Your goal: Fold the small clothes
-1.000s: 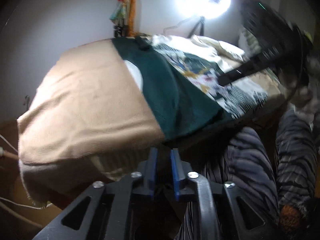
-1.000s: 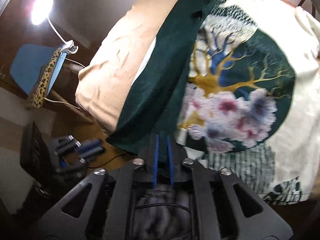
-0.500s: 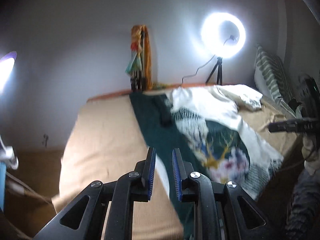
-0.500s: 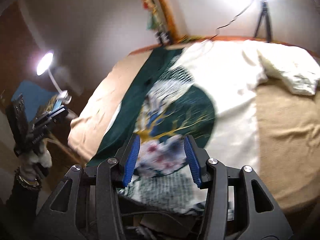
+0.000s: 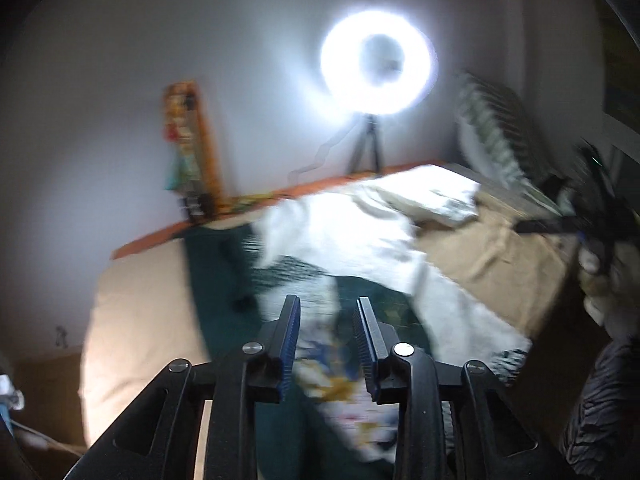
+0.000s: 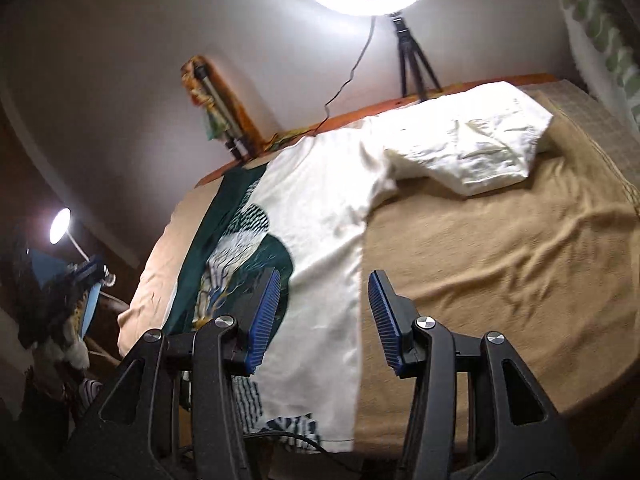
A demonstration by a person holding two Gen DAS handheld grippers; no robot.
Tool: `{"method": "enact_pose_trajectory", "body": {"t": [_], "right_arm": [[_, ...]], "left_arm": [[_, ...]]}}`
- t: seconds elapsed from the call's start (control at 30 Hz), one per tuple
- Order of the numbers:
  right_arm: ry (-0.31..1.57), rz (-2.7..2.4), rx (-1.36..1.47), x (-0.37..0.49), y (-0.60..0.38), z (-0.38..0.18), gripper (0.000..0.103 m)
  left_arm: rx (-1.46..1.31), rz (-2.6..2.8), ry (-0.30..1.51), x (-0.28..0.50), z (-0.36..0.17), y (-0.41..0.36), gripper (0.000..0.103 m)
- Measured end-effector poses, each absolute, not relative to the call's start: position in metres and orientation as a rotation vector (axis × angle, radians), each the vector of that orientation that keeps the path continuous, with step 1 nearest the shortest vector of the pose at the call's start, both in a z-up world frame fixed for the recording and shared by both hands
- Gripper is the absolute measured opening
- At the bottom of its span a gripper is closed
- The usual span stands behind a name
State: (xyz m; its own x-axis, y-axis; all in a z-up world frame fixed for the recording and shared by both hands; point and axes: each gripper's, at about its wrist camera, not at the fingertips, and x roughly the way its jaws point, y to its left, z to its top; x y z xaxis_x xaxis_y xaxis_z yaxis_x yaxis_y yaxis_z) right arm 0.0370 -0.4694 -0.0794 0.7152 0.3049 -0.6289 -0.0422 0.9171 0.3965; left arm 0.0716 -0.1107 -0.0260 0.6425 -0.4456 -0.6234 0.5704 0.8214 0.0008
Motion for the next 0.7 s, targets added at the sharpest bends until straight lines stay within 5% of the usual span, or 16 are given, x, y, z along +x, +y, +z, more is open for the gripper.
{"method": "enact_pose_trajectory", "body": {"t": [0.2, 0.27, 0.37, 0.7], "right_arm": [[0.776, 0.153, 0.369, 0.053, -0.509, -0.083, 0.049], [0.785, 0.161, 0.377, 0.061, -0.520, -0.083, 0.050], [0.795, 0.187, 0.414, 0.077, -0.534, -0.088, 0.067], [0.856, 0.245, 0.513, 0.134, -0.552, -0.124, 0.068]], "left_arm": [[0.216, -0.783, 0.707, 0.024, -0.074, -0.206, 0.029], [0.238, -0.844, 0.724, 0.010, -0.088, -0.237, 0.037], [0.265, -0.909, 0.759, -0.003, -0.108, -0.275, 0.049], [0.370, -0.905, 0.855, 0.003, -0.160, -0.326, 0.056]]}}
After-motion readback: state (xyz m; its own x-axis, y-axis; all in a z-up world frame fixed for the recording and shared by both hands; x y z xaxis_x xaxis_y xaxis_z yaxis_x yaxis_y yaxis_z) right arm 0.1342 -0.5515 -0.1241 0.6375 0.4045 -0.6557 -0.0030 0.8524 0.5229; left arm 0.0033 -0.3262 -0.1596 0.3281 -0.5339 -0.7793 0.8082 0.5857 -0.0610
